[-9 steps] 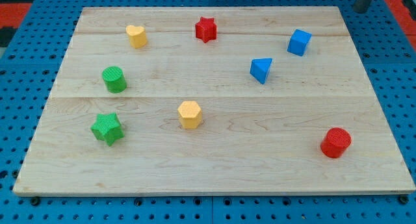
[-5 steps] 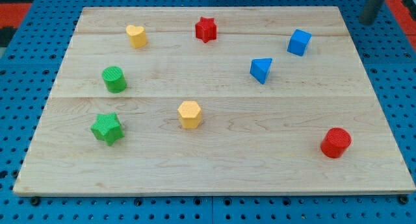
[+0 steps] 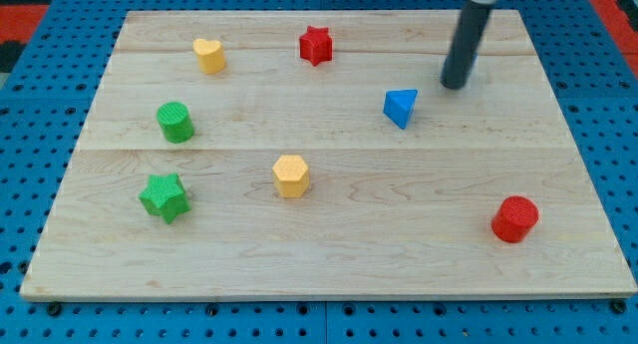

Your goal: Slide the blue triangle right a bit

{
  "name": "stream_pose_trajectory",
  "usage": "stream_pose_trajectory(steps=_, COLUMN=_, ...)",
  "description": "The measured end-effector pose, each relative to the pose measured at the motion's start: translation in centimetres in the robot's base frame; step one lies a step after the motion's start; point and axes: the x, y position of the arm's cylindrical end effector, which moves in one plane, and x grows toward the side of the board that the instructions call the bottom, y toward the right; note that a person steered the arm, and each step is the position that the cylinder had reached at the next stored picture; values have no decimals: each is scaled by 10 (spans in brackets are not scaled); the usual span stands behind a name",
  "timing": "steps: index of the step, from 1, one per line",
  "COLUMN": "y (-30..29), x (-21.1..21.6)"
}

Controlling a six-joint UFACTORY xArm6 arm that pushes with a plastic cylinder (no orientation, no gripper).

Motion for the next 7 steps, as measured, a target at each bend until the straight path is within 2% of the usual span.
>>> stream_pose_trajectory(steps=1, y=-78, x=20)
stream_pose_trajectory(steps=2, y=-34, x=49)
stream_pose_trajectory(steps=3, y=4, x=61)
stream_pose_trajectory(steps=4, y=-42, x=63)
stream_pose_trajectory(steps=5, y=-79, x=41)
stream_pose_trajectory(steps=6, y=-125, x=52)
stream_pose_trajectory(steps=7, y=-66, x=93)
